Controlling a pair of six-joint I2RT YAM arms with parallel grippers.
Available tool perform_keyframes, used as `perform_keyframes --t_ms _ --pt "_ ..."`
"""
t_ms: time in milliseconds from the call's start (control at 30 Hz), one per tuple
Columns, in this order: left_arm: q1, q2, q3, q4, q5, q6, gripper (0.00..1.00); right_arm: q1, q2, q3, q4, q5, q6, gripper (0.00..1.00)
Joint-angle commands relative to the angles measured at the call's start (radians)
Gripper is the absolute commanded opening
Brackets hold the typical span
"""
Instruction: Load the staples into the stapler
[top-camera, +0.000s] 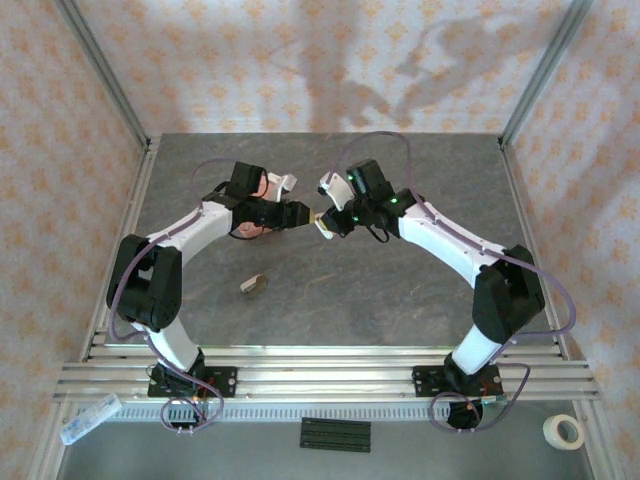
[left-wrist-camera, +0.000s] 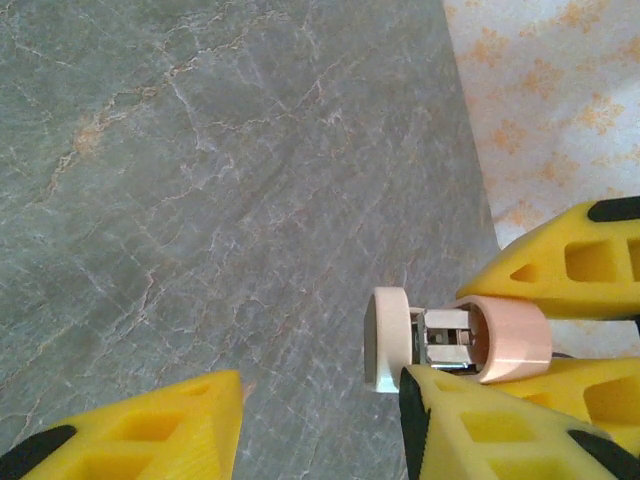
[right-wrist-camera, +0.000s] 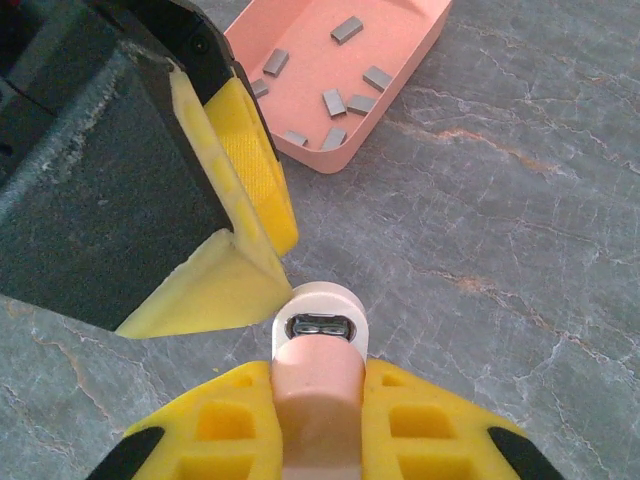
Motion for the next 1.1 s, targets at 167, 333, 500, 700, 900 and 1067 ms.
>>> perform_keyframes --t_ms 167,333,500,700,900,1067 --pt "-0.012 -0.001 0.027 -0.015 0.018 0.016 0.49 0.002 -0.025 0.042 0.038 0.005 -0.005 0.07" --pt "-0.012 -0.01 0.009 0.071 0.04 -0.031 0.5 0.002 -0.022 0.041 0.037 -0.005 -0.006 0.05" --pt "-0.012 -0.002 0.004 0.142 0.049 -0.079 0.5 0.004 -0.016 0.052 0.034 -0.016 -0.009 0.05" --pt "-0.012 0.016 0.016 0.115 0.01 -0.075 0.48 0.003 -0.017 0.067 0.037 -0.012 -0.014 0.05" --pt "-0.012 0.03 0.032 0.024 -0.037 -0.016 0.45 0.003 -0.026 0.1 0.039 -0.007 -0.02 0.05" --pt "-0.012 0.041 0.039 -0.022 -0.061 0.015 0.44 0.003 -0.05 0.116 0.07 0.006 -0.024 0.04"
